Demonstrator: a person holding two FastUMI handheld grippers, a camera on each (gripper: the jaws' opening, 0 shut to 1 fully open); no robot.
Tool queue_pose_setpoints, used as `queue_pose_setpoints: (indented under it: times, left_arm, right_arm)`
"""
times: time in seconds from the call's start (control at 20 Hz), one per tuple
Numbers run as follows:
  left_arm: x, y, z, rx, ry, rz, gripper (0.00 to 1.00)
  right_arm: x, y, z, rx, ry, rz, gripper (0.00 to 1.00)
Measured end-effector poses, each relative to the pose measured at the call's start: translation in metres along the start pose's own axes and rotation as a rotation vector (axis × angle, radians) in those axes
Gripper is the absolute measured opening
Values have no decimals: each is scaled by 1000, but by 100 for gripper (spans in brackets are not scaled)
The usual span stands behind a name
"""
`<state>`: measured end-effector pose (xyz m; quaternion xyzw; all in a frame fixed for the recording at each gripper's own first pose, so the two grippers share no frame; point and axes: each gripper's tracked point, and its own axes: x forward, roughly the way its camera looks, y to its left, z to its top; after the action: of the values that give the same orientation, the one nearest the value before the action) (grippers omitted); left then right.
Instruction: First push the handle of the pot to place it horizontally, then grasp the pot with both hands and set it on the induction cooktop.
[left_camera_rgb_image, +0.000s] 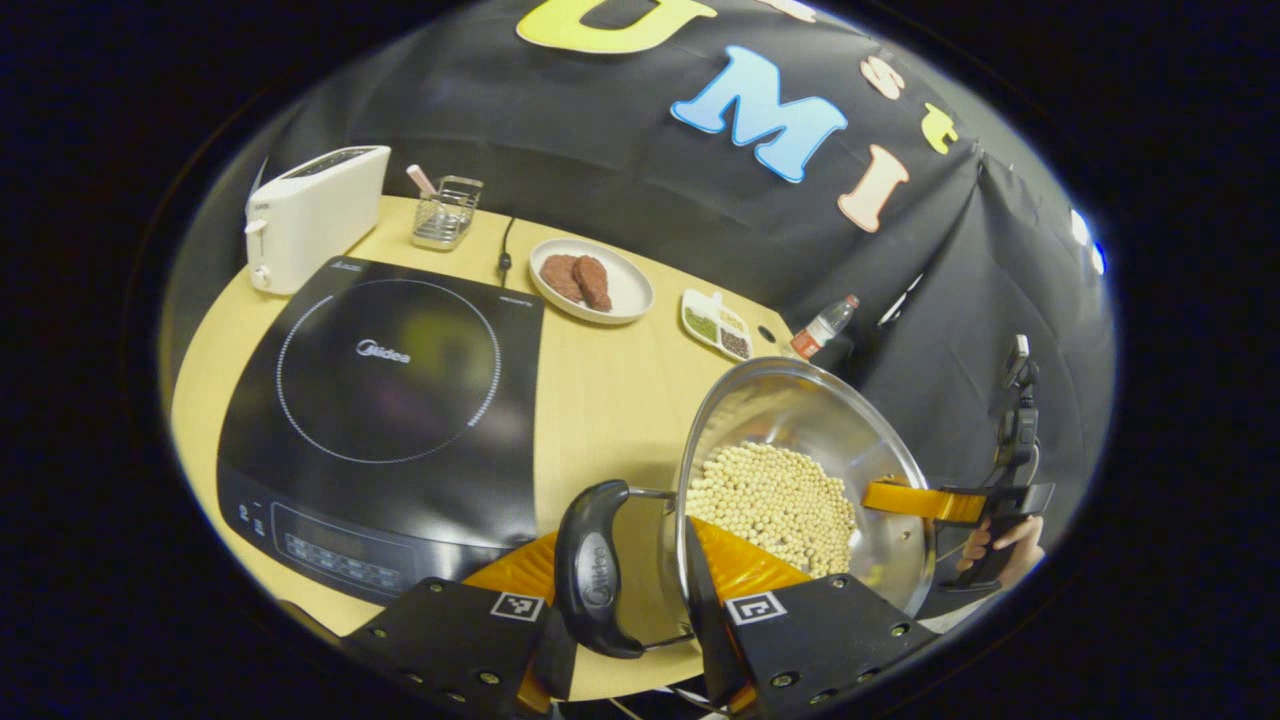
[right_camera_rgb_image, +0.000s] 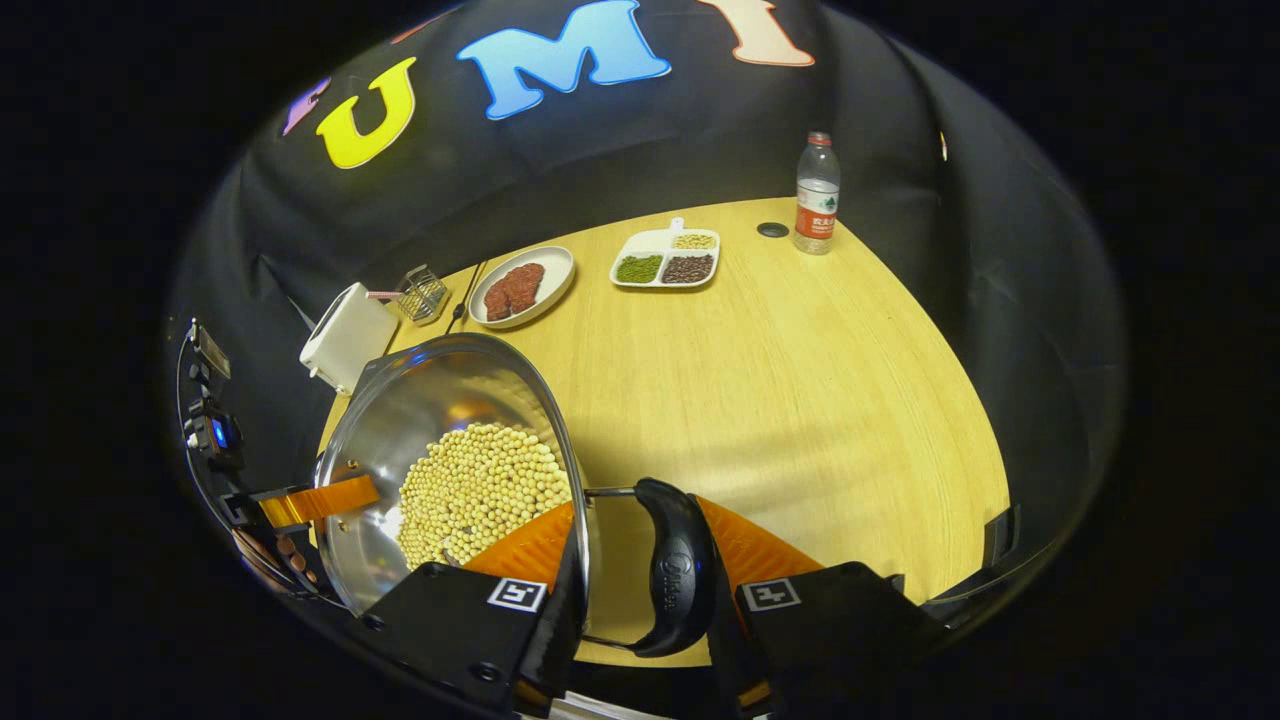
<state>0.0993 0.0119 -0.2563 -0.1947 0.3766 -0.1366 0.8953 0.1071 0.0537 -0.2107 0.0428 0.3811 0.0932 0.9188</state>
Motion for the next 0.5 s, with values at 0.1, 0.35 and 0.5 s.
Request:
queue_pose_setpoints:
  times: [0.1,0.35,0.5]
  left_arm:
    - [-11,20,8,-11,-11,5,51]
    - [-34,78,29,-36,-42,34,54]
    - [-48,110,42,-51,-55,58,47]
  right_arm:
    - [4,22,4,-17,-5,14,53]
    - [24,80,11,-57,-3,45,57]
    - [40,113,17,-73,12,66,53]
